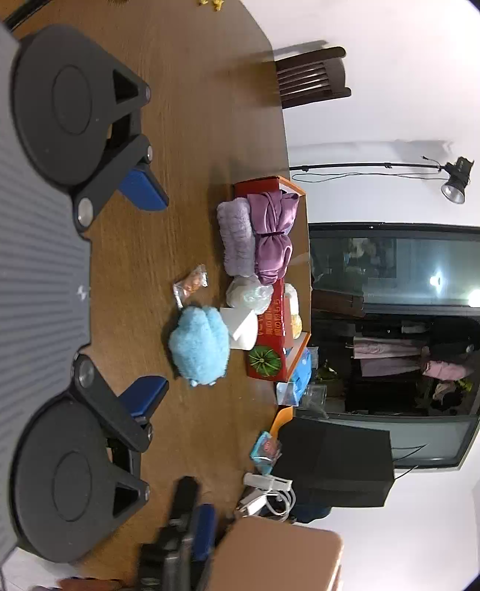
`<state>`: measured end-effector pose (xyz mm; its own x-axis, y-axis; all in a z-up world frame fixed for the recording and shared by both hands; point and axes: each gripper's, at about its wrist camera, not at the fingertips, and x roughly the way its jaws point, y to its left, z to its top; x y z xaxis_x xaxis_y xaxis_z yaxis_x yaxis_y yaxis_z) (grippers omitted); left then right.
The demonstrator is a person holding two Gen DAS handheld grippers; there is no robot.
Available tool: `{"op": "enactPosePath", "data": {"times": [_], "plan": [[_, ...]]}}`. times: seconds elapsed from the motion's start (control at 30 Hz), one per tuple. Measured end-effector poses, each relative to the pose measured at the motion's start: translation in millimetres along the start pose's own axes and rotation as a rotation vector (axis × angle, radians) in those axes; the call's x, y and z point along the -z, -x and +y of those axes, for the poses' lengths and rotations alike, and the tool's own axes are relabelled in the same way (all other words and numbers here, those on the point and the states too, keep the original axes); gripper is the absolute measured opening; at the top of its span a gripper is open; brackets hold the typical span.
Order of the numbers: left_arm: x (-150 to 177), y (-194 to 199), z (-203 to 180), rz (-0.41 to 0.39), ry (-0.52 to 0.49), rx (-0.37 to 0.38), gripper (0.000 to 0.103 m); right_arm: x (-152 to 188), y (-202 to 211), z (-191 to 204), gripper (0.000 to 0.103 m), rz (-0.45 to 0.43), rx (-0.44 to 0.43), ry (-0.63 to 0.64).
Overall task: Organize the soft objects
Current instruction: 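Move both tools back to the light-blue fluffy plush on the table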
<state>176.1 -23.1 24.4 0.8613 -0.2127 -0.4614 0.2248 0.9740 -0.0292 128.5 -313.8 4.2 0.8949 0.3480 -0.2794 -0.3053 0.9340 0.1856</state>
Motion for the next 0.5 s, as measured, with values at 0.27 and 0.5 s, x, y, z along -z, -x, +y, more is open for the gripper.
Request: {"op": "enactPosePath", "data": {"times": [0.27, 0.5], "plan": [[-6.4, -22.4, -3.4, 0.027, 0.024, 0.014, 0.098, 1.2, -12.6, -13.8, 0.079, 0.029, -0.004, -0.037], [-17.0, -50.3, 8.5, 0.037, 0.072, 0.004, 0.097, -7.9, -43.5, -21.9, 0.079, 0.082, -0.002, -0.060]]}}
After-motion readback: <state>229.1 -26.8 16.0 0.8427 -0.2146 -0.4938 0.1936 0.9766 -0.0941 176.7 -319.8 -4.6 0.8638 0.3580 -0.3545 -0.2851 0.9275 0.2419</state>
